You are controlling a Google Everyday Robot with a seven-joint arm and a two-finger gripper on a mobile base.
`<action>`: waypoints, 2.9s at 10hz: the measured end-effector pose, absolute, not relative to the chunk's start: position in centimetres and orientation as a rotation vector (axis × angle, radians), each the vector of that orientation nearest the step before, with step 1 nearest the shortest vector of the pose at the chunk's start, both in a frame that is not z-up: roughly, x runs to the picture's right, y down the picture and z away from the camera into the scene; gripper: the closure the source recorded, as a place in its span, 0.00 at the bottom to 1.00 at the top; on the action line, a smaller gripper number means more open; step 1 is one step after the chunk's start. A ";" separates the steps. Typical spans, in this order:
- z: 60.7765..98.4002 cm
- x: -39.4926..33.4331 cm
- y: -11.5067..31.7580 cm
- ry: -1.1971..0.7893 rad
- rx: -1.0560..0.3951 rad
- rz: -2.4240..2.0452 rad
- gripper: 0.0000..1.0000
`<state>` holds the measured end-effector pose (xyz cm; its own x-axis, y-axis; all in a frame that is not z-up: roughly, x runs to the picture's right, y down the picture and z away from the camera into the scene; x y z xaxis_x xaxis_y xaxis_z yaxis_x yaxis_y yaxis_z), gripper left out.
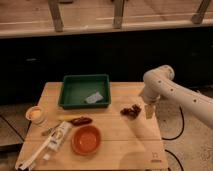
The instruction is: Place grapes in red bowl
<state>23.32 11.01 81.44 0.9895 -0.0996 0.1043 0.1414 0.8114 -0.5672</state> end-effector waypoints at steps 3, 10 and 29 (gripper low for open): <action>83.3 22.8 11.9 -0.096 -0.629 -0.135 0.20; 86.3 21.9 13.5 -0.123 -0.662 -0.164 0.20; 86.4 21.2 13.7 -0.099 -0.672 -0.183 0.90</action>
<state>21.16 13.72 86.36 0.9794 -0.1361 0.1495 0.1996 0.7671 -0.6097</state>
